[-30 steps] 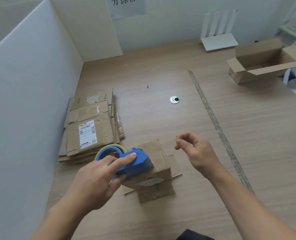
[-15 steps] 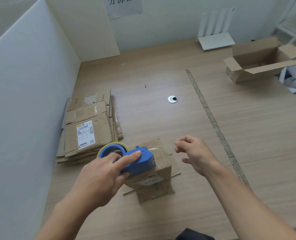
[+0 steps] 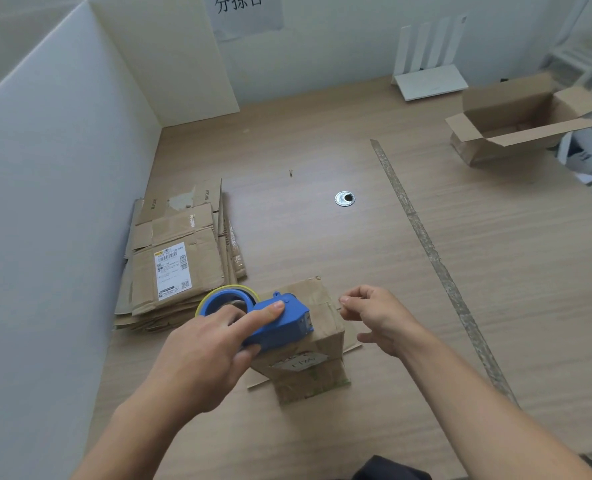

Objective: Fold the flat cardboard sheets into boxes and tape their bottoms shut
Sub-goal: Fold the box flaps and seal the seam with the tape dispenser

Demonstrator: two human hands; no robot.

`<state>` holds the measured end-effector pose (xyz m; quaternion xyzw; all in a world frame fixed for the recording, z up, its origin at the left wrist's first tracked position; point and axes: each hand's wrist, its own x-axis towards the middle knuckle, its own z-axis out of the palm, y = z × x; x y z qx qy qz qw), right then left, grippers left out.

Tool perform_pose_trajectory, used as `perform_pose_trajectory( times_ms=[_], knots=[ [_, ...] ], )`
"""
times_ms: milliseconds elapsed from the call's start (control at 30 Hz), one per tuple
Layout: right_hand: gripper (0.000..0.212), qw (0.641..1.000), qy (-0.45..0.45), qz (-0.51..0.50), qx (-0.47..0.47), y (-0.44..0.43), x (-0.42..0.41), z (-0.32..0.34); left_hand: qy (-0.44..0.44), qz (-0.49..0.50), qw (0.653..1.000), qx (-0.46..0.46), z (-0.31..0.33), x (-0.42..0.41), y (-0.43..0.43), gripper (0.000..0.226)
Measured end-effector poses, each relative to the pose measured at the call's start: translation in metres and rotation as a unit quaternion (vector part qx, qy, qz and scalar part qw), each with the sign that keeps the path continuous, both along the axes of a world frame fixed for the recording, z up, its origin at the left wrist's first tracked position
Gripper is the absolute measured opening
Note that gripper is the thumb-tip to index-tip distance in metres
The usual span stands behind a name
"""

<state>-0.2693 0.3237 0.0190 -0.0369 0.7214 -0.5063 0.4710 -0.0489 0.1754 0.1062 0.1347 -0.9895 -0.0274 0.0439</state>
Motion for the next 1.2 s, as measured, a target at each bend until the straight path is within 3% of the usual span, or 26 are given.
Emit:
perform_pose_trajectory(
  times_ms=[167,267,333,400,500,767,933,1033,1200],
  knots=[
    [0.014,0.999,-0.017,0.029,0.019,-0.007,0.008,-0.002,0.004,0.003,1.0,0.009,0.001,0.0,0.001,0.056],
    [0.034,0.988,0.111,0.088,0.061,-0.008,0.006,0.0,0.002,0.008,1.0,0.01,0.001,0.0,0.002,0.055],
    [0.044,0.959,0.227,0.134,0.106,-0.004,0.003,0.006,0.002,0.01,1.0,0.015,0.002,0.001,0.001,0.056],
    [0.036,0.946,0.292,0.121,0.07,0.0,0.004,0.012,-0.004,0.006,1.0,0.017,0.003,0.0,0.002,0.056],
    [0.03,0.953,0.287,0.096,0.018,-0.003,0.015,0.019,-0.013,0.001,1.0,0.01,0.006,-0.003,0.002,0.056],
    [0.041,0.932,0.328,0.144,0.055,-0.015,0.02,0.006,-0.021,0.008,1.0,0.02,0.01,0.001,-0.007,0.06],
    [0.045,0.933,0.309,0.175,0.054,-0.026,0.022,0.001,-0.06,0.037,0.989,0.127,0.029,0.005,-0.026,0.06],
    [0.05,0.928,0.324,0.176,0.06,-0.031,0.022,-0.001,-0.042,0.062,0.969,0.236,0.036,0.009,-0.033,0.056],
    [0.034,0.918,0.342,0.192,0.059,-0.037,0.028,-0.001,-0.034,0.065,0.95,0.305,0.039,0.02,-0.043,0.055]
  ],
)
